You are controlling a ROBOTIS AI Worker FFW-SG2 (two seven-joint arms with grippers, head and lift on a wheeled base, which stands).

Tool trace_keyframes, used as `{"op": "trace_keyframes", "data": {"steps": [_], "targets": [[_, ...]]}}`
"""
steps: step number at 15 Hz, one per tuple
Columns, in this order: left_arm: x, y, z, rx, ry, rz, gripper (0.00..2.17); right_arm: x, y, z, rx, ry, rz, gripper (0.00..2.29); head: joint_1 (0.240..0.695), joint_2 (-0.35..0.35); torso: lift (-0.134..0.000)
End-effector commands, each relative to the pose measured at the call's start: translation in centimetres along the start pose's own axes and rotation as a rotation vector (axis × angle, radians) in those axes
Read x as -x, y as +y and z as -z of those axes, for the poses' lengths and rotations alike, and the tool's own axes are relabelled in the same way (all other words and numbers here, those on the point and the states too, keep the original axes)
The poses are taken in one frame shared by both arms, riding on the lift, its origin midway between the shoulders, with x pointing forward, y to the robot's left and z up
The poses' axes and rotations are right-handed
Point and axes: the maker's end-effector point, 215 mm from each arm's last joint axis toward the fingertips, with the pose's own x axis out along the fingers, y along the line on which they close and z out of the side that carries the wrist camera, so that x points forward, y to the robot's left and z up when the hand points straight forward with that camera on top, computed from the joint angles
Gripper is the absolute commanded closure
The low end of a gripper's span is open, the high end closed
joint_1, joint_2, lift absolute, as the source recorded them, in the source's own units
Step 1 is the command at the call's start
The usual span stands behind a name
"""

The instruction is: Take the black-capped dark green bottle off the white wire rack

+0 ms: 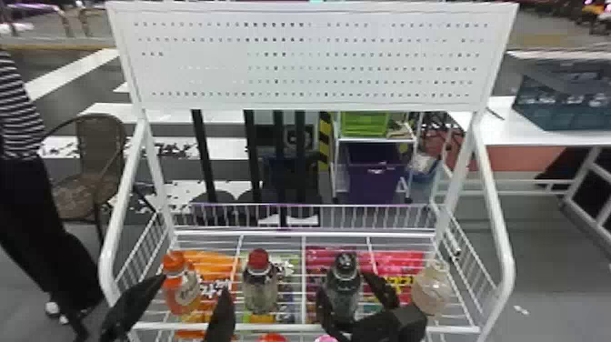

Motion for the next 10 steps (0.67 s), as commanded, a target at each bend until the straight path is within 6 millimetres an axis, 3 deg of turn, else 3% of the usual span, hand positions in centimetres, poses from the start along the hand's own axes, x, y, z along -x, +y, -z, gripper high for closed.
{"op": "trace_keyframes", "data": {"steps": [1,3,5,6,8,10], "targets": [[0.2,0.1,-0.3,0.001,-0.012,-0.002,0.14,-1.2,0.5,0.6,-0.02,0.031,-0.025,0.11,0.499,0.0,0.0],[0.2,0.2,-0.1,0.004,-0.009,-0.008,0.14,-1.6,1.2,1.0,-0.022,0.057,-0.04,0.35,0.499,0.0,0.0],[0.2,0.0,-0.2,0.008,-0.011,-0.007,0.14,-1.0,1.7,2.1,-0.014,0.091,-0.04,1.23,0.499,0.0,0.0],[0.2,0.0,-0.5,0.011,-0.017,-0.006,0.14,-1.2,1.7,0.4,-0.007,0.068,-0.028,1.47,0.499,0.0,0.0],[0.2,-0.2,-0.6,0.012,-0.018,-0.004,0.14,-0.3,1.1,0.7,-0.01,0.101,-0.006,1.49,0.499,0.0,0.0],[0.5,-0.4,-0.7,0.016,-0.02,-0.001,0.14,1.0,0.8,-0.5,-0.009,0.106,0.0,1.49,0.499,0.0,0.0]]}}
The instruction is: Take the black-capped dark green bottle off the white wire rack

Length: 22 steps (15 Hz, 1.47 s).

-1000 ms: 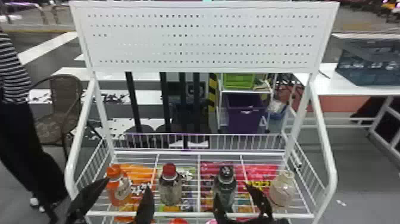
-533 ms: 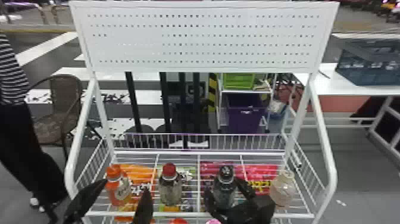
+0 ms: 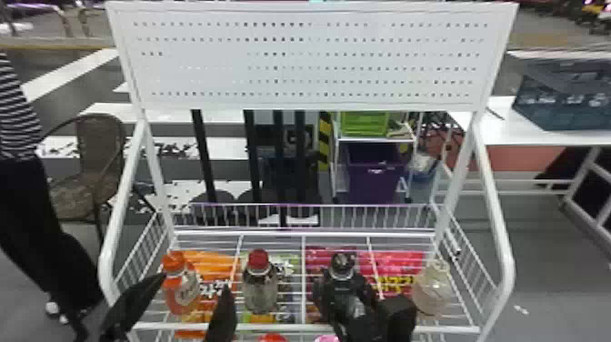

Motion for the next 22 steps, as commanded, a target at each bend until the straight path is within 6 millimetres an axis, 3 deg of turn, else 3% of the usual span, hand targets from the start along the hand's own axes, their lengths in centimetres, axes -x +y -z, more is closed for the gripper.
{"op": "trace_keyframes", "data": {"steps": [1,4,11,14,17,22], "targets": [[0.2,-0.1,-0.1,0.001,0.0,0.001,0.14,1.8,-0.4,-1.1,0.003,0.021,0.003,1.49,0.499,0.0,0.0],[0.4,-0.4,0.3,-0.006,0.007,0.003,0.14,5.8,-2.2,-3.4,0.034,0.05,0.024,1.49,0.499,0.0,0.0],[-0.2,-0.8,0.6,0.0,0.006,0.007,0.14,18.8,-11.7,-8.7,0.049,-0.043,0.186,1.49,0.499,0.0,0.0],[-0.4,-0.7,0.4,-0.002,0.0,0.005,0.14,23.1,-13.0,-11.4,0.048,-0.136,0.217,1.49,0.499,0.0,0.0],[-0.4,-0.4,0.3,-0.004,0.001,0.0,0.14,25.1,-14.1,-12.7,0.041,-0.159,0.235,1.48,0.499,0.0,0.0],[-0.4,-0.5,0.3,-0.004,0.001,0.003,0.14,25.0,-14.1,-13.1,0.037,-0.163,0.236,1.48,0.499,0.0,0.0]]}}
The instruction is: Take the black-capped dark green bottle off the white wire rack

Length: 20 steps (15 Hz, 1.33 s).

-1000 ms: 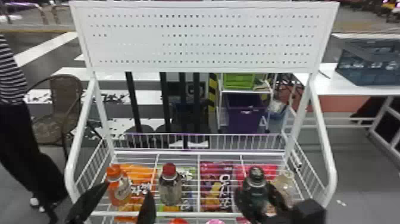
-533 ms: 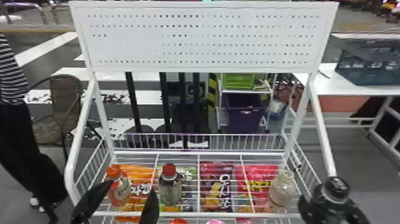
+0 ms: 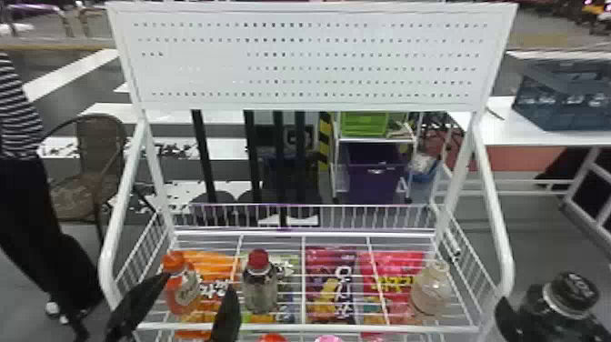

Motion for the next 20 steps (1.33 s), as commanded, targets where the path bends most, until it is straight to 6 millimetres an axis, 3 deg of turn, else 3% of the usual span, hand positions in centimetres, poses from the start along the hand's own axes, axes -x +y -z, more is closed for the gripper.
{"op": "trace_keyframes", "data": {"steps": [1,20], "targets": [[0.11,0.08,-0.05,-0.001,0.0,0.0,0.14,-0.17,0.09,0.08,-0.003,0.003,0.001,1.48,0.499,0.0,0.0],[-0.04,0.09,-0.12,-0.002,0.005,0.004,0.14,-0.31,0.03,0.01,-0.001,0.019,0.006,1.46,0.499,0.0,0.0]]}}
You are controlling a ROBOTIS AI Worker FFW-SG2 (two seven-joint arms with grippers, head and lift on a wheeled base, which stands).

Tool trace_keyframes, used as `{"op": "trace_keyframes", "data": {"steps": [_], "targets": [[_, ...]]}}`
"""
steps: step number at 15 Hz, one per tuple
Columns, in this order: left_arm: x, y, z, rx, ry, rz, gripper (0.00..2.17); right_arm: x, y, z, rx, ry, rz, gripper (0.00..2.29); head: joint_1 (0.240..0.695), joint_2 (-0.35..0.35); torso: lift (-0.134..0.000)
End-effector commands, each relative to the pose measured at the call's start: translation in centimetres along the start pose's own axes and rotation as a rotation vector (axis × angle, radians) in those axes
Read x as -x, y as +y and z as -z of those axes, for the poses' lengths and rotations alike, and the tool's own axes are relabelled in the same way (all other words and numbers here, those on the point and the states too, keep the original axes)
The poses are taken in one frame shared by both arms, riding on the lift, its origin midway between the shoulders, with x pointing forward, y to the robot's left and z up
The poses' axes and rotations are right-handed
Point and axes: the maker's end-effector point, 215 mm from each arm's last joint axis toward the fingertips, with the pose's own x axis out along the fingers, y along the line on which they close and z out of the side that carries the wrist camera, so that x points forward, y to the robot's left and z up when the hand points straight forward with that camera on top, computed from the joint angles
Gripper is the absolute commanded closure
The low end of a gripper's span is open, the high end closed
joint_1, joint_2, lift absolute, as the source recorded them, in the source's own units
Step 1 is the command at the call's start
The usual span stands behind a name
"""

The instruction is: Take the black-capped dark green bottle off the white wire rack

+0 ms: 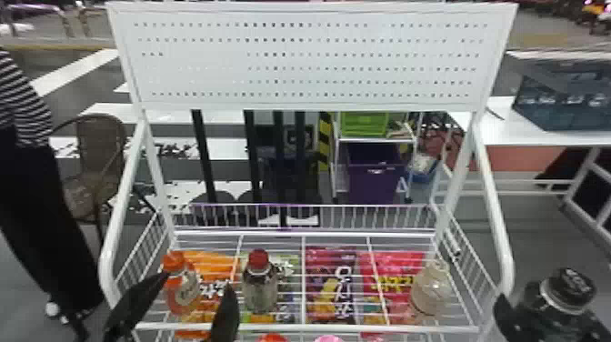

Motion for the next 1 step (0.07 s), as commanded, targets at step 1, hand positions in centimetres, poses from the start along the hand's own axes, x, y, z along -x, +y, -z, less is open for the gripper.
{"op": "trace_keyframes", "data": {"steps": [1], "targets": [[-0.07,-0.01,-0.01,-0.001,0.002,0.001,0.14,-0.05,0.0,0.19,-0.002,0.006,0.0,1.46,0.499,0.0,0.0]]}}
